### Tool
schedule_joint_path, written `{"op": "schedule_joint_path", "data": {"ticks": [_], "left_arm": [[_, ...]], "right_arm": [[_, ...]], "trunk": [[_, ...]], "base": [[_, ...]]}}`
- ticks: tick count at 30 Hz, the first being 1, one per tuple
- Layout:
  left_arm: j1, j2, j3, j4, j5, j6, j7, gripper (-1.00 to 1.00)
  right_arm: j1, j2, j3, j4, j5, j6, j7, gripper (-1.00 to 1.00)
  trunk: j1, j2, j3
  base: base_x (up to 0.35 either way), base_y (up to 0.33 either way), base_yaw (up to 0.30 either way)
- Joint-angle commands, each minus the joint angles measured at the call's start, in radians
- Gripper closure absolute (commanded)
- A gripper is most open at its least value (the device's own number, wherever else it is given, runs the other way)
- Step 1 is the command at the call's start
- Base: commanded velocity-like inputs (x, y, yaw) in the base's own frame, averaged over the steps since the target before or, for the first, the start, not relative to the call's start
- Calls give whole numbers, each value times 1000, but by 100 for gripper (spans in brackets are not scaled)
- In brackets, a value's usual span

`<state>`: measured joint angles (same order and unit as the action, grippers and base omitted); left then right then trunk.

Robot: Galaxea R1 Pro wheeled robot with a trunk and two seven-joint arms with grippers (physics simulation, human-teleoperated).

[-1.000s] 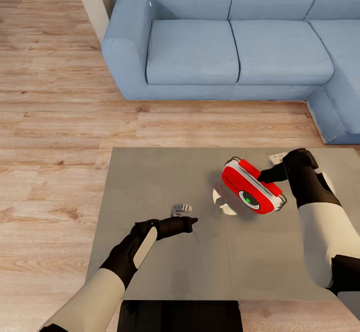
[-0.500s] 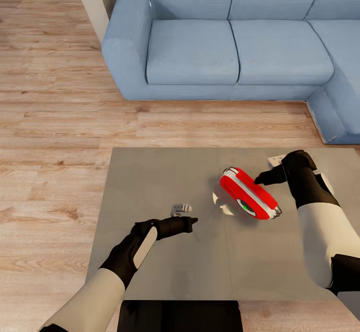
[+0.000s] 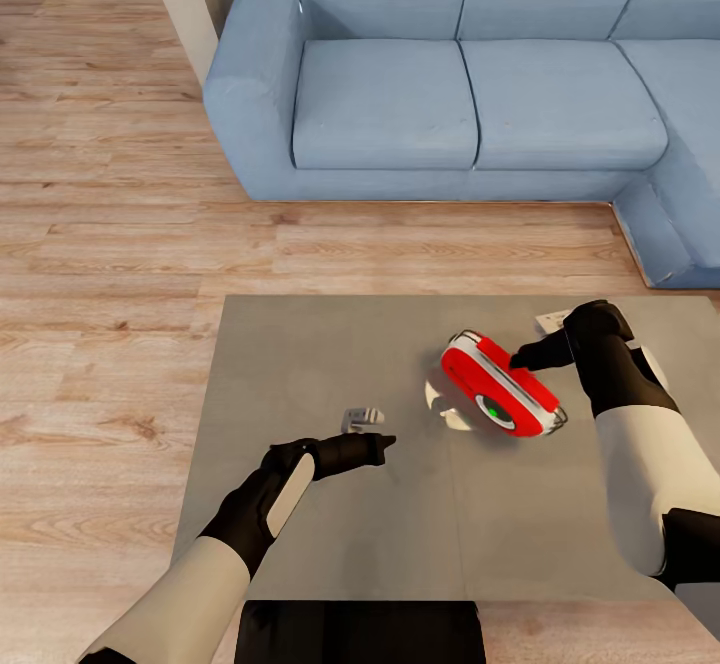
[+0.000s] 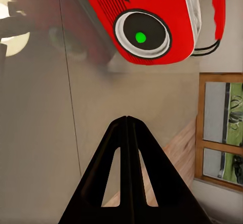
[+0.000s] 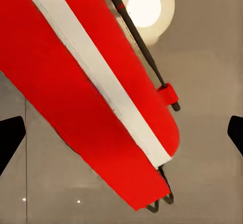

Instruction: Turn on the radio receiver that's on the table in the living room.

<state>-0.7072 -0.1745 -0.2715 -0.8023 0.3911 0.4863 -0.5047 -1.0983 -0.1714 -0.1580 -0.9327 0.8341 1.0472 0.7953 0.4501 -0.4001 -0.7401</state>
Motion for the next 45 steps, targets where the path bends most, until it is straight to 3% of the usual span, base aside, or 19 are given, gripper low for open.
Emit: {"op": "schedule_joint_path", "data": {"ticks": [1,10,16,19,23,28,31,39,45], "left_arm": [[0,0,0,0,0,0,0,100],[0,0,0,0,0,0,0,100],[0,0,0,1,0,0,0,100],[0,0,0,1,0,0,0,100],[0,0,0,1,0,0,0,100],[0,0,0,2,0,1,0,100],[0,0,0,3,0,7,0,100],[1,0,4,4,0,10,-3,100],[2,0,8,2,0,11,-10,100]], "right_arm": [[0,0,0,0,1,0,0,-100],[0,-5,0,-20,3,0,2,-100],[2,-13,1,-156,9,0,54,-100],[17,-40,1,-247,8,0,119,-100],[36,-102,2,-292,9,0,262,-100],[55,-123,2,-301,9,0,302,-100],[136,-125,2,-344,1,0,309,-100],[277,-128,-2,-486,2,0,311,-100],[391,-178,-72,-552,3,0,311,-100]], "trunk": [[0,0,0],[0,0,0],[0,0,0],[0,0,0],[0,0,0],[0,0,0],[0,0,0],[0,0,0],[0,0,0]], "base": [[0,0,0],[0,0,0],[0,0,0],[0,0,0],[0,0,0],[0,0,0],[0,0,0],[0,0,0],[0,0,0]]}}
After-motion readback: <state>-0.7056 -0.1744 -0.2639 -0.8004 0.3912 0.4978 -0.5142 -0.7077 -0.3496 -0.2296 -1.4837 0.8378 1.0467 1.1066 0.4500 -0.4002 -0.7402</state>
